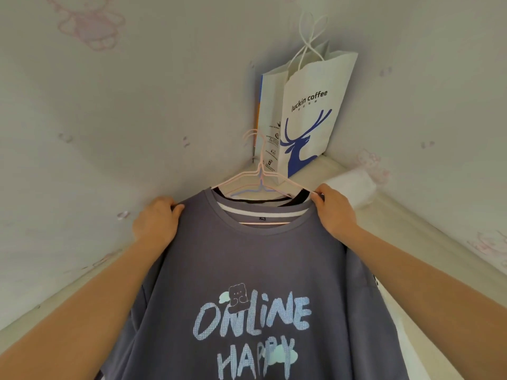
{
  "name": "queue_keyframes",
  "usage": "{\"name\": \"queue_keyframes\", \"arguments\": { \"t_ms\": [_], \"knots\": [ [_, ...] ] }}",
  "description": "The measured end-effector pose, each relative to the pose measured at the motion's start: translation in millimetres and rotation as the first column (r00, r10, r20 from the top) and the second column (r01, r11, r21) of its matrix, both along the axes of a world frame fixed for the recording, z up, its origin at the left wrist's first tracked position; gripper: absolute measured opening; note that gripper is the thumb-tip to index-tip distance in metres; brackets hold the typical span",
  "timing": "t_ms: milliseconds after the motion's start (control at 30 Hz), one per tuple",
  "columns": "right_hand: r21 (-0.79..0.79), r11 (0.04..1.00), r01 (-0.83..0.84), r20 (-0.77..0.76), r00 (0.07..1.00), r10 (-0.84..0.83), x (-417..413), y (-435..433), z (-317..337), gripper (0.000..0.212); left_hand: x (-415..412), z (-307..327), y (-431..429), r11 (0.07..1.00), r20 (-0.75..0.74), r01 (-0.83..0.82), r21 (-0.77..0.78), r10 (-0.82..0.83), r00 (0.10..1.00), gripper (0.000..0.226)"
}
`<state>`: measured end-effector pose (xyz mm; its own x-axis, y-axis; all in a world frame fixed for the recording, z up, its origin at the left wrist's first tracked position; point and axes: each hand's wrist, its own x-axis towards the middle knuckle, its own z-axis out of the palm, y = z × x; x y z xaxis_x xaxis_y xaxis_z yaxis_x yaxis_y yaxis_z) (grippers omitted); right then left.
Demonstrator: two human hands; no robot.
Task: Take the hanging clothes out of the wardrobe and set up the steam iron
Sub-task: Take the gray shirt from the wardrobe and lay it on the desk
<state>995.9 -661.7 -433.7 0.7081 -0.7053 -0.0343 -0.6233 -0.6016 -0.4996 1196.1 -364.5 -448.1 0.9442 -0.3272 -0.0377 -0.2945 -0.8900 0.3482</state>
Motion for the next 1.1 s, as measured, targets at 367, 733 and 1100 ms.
{"name": "queue_keyframes", "arguments": {
  "t_ms": [367, 733, 1100],
  "knots": [
    [-0.017, 0.998, 0.057, -0.063, 0.996, -0.058, 18, -16, -40, 0.026, 2, -29, -29, 0.994, 0.105, -0.078, 0.079, 0.069, 0.992, 0.031],
    [-0.120, 0.991, 0.066, -0.048, 0.996, -0.072, 14, -7, -50, 0.025, -17, -39, -27, 0.957, 0.244, 0.068, 0.282, -0.140, 0.960, 0.027],
    [-0.360, 0.902, -0.237, -0.240, 0.958, 0.156, -25, 25, -56, 0.052, -96, -61, -22, 0.909, 0.227, 0.362, 0.206, -0.404, 0.886, 0.051]
  ]
}}
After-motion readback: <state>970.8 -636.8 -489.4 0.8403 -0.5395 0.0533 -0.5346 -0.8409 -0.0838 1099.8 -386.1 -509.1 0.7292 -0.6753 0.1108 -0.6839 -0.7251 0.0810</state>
